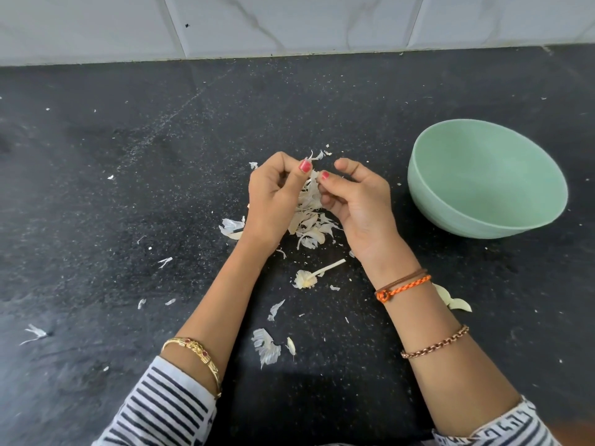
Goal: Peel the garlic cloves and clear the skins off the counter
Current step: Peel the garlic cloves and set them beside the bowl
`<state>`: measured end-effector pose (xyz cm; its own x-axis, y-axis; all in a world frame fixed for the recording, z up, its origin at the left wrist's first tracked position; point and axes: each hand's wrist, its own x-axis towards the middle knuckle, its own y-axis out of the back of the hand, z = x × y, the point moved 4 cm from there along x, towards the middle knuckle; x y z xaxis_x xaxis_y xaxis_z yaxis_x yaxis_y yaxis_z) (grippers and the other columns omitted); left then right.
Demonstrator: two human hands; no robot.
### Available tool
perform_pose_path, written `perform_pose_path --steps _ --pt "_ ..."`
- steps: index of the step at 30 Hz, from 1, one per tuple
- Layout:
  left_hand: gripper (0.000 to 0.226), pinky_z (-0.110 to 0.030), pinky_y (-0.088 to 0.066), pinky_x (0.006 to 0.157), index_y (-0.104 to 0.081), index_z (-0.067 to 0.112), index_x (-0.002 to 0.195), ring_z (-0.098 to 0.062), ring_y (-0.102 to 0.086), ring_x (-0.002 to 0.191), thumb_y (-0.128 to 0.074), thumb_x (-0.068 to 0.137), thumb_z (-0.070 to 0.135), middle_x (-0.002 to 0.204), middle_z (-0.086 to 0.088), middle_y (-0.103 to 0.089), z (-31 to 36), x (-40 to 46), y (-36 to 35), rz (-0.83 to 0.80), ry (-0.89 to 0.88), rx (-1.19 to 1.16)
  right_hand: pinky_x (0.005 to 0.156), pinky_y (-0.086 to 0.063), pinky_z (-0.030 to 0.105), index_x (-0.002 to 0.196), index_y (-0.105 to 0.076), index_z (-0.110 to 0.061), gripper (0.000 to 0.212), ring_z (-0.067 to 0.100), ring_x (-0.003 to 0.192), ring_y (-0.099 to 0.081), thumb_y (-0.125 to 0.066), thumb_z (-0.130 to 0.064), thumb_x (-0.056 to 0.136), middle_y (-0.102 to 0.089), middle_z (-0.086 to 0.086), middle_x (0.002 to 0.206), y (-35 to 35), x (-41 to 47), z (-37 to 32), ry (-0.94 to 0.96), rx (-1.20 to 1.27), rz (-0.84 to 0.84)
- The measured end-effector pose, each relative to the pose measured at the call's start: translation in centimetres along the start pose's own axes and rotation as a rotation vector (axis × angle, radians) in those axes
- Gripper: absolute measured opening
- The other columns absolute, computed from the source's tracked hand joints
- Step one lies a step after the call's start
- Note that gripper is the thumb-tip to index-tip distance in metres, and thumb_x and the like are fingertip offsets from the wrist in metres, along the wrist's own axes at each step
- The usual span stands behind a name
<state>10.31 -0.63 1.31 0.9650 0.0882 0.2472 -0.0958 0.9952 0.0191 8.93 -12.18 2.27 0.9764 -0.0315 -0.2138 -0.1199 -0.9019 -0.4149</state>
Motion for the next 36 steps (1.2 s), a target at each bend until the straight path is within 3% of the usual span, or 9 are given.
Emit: perform_pose_path --steps 3,5,17,20,24,28,30,33,36 --pt "0.030 -0.012 -0.030 0.051 -0.046 0.019 0.061 0.001 -0.032 0.049 -0.052 0.090 0.020 0.055 0.011 -0.041 -0.1 0.0 0.2 0.046 -0.001 0.001 0.053 -0.046 0.014 0.080 -0.057 -0.012 0.021 0.002 0.057 -0.061 -0.064 0.007 0.080 -0.066 -0.002 0.063 0.1 -0.2 -0.6 0.168 -0.183 0.043" --pt "0.031 -0.011 -0.029 0.049 -0.046 0.017 0.060 0.001 -0.032 0.047 -0.051 0.091 0.022 0.057 0.003 -0.042 -0.1 0.0 0.1 0.015 0.016 -0.028 0.053 -0.046 0.013 0.080 -0.057 -0.011 0.020 0.000 0.057 -0.060 -0.064 0.008 0.080 -0.065 -0.002 0.062 0.1 -0.3 -0.6 0.193 -0.193 0.058" --pt "0.037 -0.008 -0.030 0.048 -0.045 0.013 0.058 0.002 -0.035 0.045 -0.051 0.095 0.011 0.045 0.018 -0.042 -0.1 -0.2 -0.3 -0.055 0.088 0.039 0.065 -0.051 0.020 0.076 -0.060 -0.015 0.022 0.008 0.061 -0.057 -0.066 0.006 0.080 -0.062 0.000 0.061 0.8 0.0 -1.2 0.380 -0.320 0.176" --pt "0.031 -0.012 -0.031 0.049 -0.055 0.016 0.066 0.000 -0.034 0.050 -0.049 0.096 0.019 0.057 0.003 -0.044 0.0 -0.4 -0.3 -0.024 0.085 0.035 0.068 -0.052 0.019 0.076 -0.060 -0.016 0.023 0.007 0.063 -0.060 -0.066 0.006 0.079 -0.063 0.000 0.064 0.7 -0.1 -1.2 0.411 -0.341 0.164" --pt "0.022 -0.014 -0.039 0.058 -0.064 0.020 0.080 -0.004 -0.046 0.061 -0.053 0.091 0.035 0.071 -0.003 -0.055 0.3 -0.3 0.2 0.028 0.055 0.032 0.067 -0.053 0.020 0.077 -0.060 -0.015 0.022 0.007 0.063 -0.060 -0.067 0.005 0.079 -0.064 0.001 0.065 0.7 0.0 -1.1 0.394 -0.336 0.157" --pt "0.013 -0.033 -0.051 0.078 -0.068 0.025 0.086 -0.028 -0.061 0.081 -0.060 0.085 0.036 0.081 0.003 -0.068 0.0 -0.3 -0.1 -0.050 0.006 0.065 0.065 -0.050 0.018 0.076 -0.060 -0.016 0.022 0.000 0.057 -0.059 -0.068 0.005 0.078 -0.063 -0.005 0.060 0.7 -0.1 -1.0 0.386 -0.348 0.148" --pt "0.011 -0.032 -0.051 0.077 -0.067 0.023 0.085 -0.019 -0.061 0.079 -0.058 0.090 0.024 0.079 0.007 -0.067 0.0 -0.3 -0.1 -0.056 -0.010 0.098 0.064 -0.049 0.017 0.076 -0.060 -0.016 0.022 0.001 0.056 -0.057 -0.068 0.004 0.078 -0.062 -0.004 0.059 0.6 -0.1 -0.9 0.382 -0.364 0.145" --pt "0.021 -0.012 -0.041 0.061 -0.064 0.022 0.076 0.003 -0.051 0.059 -0.054 0.093 0.018 0.062 0.016 -0.060 0.1 -0.2 0.0 -0.057 0.010 0.105 0.063 -0.049 0.017 0.076 -0.061 -0.016 0.022 0.001 0.056 -0.057 -0.067 0.005 0.078 -0.061 -0.003 0.060 0.6 0.0 -0.9 0.372 -0.363 0.144" --pt "0.031 -0.011 -0.033 0.053 -0.059 0.019 0.065 0.002 -0.040 0.050 -0.050 0.095 0.018 0.057 0.009 -0.050 0.1 -0.3 -0.2 -0.072 0.025 0.106 0.062 -0.049 0.017 0.075 -0.060 -0.017 0.023 0.000 0.057 -0.057 -0.066 0.005 0.078 -0.061 -0.003 0.061 0.7 0.0 -0.9 0.363 -0.356 0.164"
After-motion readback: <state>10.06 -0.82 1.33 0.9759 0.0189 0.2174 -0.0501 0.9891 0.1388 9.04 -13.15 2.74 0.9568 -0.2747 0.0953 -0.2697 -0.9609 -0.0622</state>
